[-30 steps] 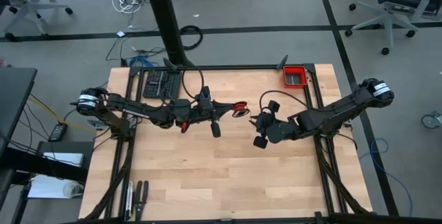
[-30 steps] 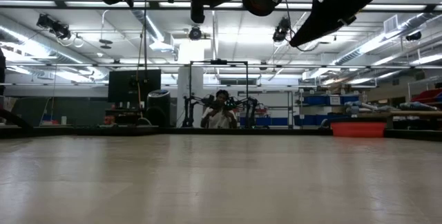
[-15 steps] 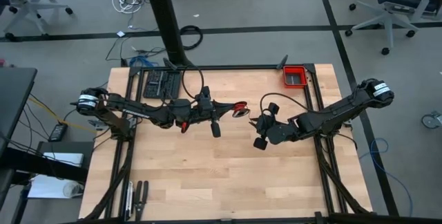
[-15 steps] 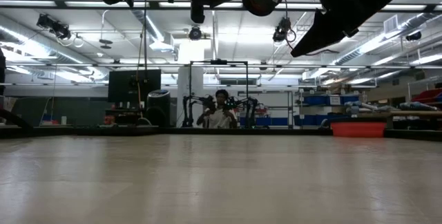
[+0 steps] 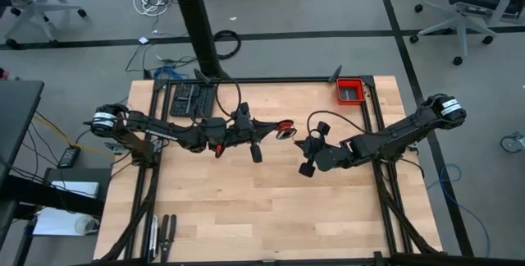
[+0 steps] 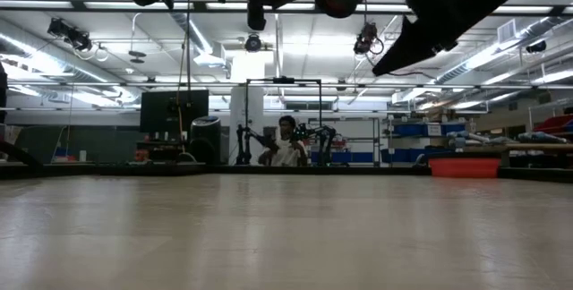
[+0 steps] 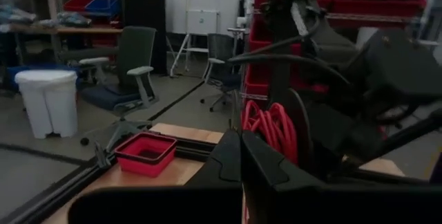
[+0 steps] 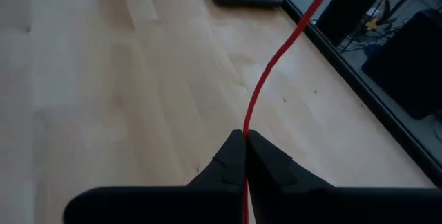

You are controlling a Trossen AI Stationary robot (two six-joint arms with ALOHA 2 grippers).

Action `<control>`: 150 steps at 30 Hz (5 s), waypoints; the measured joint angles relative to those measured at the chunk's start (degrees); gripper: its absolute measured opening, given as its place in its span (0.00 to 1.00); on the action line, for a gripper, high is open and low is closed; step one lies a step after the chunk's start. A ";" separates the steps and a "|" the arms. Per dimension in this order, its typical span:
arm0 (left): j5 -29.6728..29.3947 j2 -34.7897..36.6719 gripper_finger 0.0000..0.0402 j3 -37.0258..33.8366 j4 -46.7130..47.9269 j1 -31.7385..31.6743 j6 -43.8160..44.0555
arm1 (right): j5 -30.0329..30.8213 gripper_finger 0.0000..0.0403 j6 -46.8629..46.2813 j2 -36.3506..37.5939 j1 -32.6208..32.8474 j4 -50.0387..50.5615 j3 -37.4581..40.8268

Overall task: Coil cords
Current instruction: Coil the red wire on the black spool

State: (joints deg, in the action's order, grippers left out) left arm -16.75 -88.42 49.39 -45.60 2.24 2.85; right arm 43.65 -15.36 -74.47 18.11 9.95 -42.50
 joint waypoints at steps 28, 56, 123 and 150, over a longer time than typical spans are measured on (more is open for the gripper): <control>-4.07 -0.02 0.00 0.00 1.12 0.00 2.11 | -7.53 0.00 18.64 -8.07 -2.32 -14.89 -14.80; 2.40 4.16 0.00 0.04 11.24 -0.76 -2.62 | -2.58 0.01 10.48 3.05 -1.62 17.43 -21.20; 2.97 4.33 0.00 -0.02 10.31 -0.70 -2.09 | 0.09 0.13 14.28 2.40 -1.40 28.24 -21.16; 3.10 4.33 0.00 -0.02 10.40 -0.68 -2.09 | -0.18 0.02 31.47 2.38 -1.40 28.70 -21.16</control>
State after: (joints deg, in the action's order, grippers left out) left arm -13.65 -84.09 49.36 -35.20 1.56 0.75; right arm 43.47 16.11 -72.10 16.71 38.65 -63.66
